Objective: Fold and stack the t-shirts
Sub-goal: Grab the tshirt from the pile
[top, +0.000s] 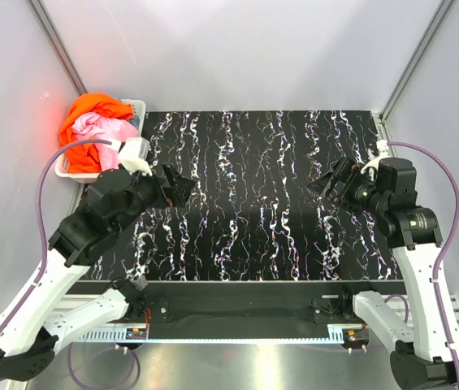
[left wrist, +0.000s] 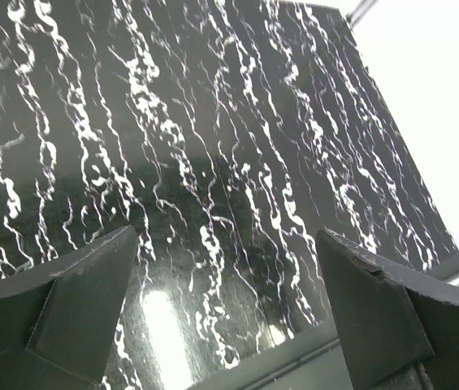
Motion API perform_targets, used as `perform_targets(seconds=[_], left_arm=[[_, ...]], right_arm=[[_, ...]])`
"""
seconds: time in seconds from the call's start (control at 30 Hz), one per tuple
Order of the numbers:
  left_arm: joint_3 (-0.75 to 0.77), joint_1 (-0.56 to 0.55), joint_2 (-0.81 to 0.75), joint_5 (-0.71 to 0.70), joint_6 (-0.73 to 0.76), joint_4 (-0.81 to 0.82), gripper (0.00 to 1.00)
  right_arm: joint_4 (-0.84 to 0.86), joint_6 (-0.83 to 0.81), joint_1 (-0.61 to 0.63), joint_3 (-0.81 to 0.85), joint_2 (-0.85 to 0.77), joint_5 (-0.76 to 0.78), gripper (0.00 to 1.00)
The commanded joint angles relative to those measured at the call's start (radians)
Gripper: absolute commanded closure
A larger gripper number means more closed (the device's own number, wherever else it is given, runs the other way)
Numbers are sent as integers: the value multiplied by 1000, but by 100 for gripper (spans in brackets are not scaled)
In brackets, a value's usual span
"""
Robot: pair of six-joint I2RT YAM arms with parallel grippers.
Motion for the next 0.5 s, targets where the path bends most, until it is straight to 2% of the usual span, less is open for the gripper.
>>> perform_targets(seconds=[0.0, 0.1, 0.13, 0.2, 0.23, 0.27, 0.3, 0.37, 0.47], left_arm=[[17, -3, 27, -83, 42, 110, 1], [83, 6, 131, -182, 78, 144, 1], [147, 12, 207, -216, 101, 121, 1], [248, 78, 287, -262, 113, 93, 2], [271, 114, 358, -254, 107, 87, 3], [290, 216, 389, -228, 92, 91, 4], [304, 272, 419, -158, 73, 104, 5], [333, 401, 508, -126, 26, 162, 10], [400, 502, 657, -233, 12, 202, 15]], right_arm=[[52, 16, 7, 12, -28, 6, 0], [75, 33, 7, -6, -37, -8, 0], [77, 35, 7, -8, -37, -10, 0], [84, 35, 7, -16, -46, -8, 0], [89, 36, 7, -25, -57, -10, 0], [93, 39, 7, -31, -63, -11, 0], [100, 39, 7, -37, -69, -11, 0], [116, 44, 7, -61, -89, -17, 0], [159, 64, 7, -100, -106, -29, 0]])
